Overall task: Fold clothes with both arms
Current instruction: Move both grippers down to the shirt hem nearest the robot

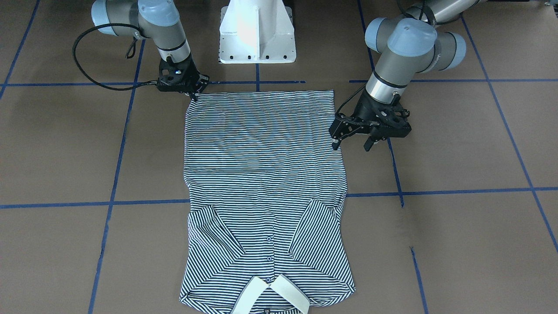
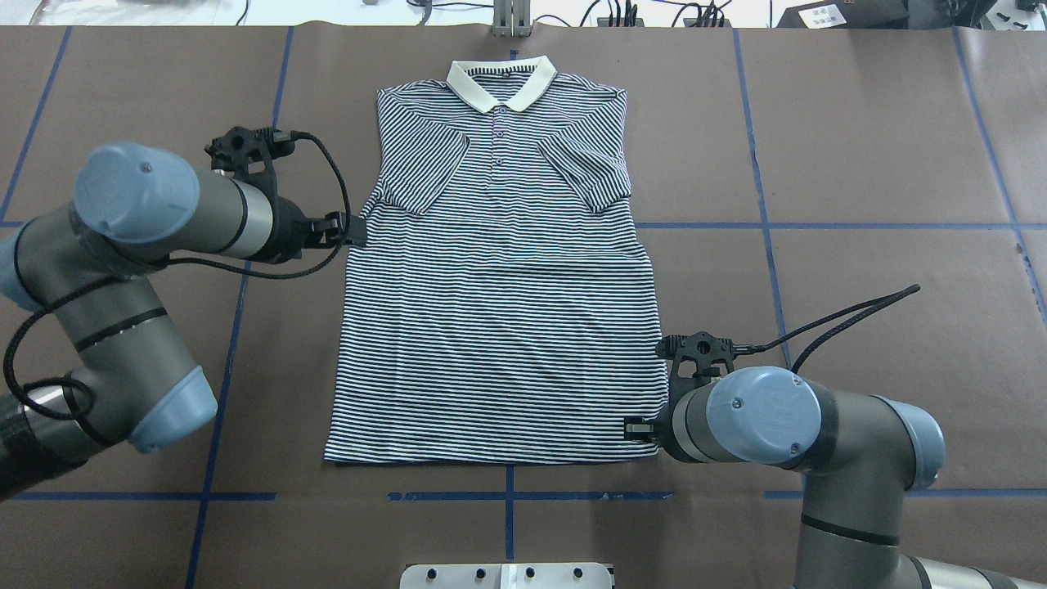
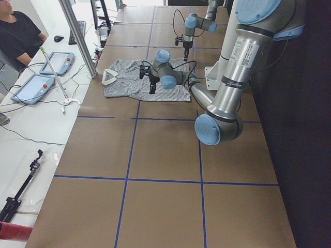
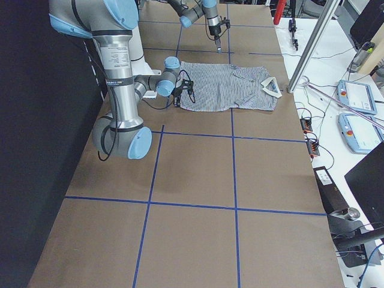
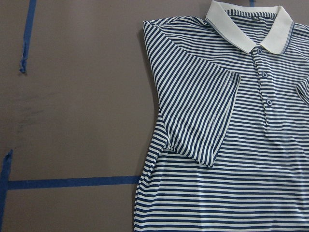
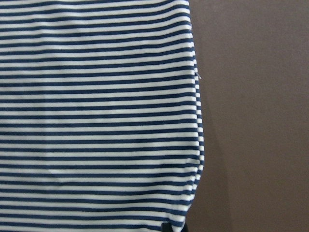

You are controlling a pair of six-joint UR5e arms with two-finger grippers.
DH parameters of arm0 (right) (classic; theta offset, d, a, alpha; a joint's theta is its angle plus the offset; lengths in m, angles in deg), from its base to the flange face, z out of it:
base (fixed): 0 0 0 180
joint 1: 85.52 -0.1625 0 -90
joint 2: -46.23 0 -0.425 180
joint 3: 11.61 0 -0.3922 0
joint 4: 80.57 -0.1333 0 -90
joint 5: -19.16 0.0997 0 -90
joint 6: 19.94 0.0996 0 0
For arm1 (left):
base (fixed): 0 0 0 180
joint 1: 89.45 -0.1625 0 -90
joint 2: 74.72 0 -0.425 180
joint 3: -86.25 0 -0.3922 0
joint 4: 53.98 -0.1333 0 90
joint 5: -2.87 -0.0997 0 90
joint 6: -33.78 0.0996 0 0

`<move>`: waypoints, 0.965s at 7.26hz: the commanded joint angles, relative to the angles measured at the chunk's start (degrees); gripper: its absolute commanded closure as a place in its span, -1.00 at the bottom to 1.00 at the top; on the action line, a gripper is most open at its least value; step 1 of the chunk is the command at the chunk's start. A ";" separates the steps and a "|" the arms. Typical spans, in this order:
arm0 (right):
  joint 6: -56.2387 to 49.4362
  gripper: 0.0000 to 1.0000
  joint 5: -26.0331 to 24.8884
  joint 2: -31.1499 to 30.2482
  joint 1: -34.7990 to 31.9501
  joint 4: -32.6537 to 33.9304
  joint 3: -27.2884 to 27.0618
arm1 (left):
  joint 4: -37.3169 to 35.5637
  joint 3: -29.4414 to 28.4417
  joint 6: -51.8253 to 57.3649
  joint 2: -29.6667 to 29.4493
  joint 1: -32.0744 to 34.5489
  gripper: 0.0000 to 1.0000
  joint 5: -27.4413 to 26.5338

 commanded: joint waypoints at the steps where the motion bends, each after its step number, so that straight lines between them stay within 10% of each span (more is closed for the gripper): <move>1: -0.09 1.00 0.43 -0.03 -0.61 -0.09 -0.55 | -2.88 4.08 -11.60 2.97 -9.55 -1.00 -5.81; 7: -0.09 1.00 0.44 1.64 -0.96 -0.09 -0.99 | -10.90 8.39 -22.10 6.75 -21.27 -0.95 -12.79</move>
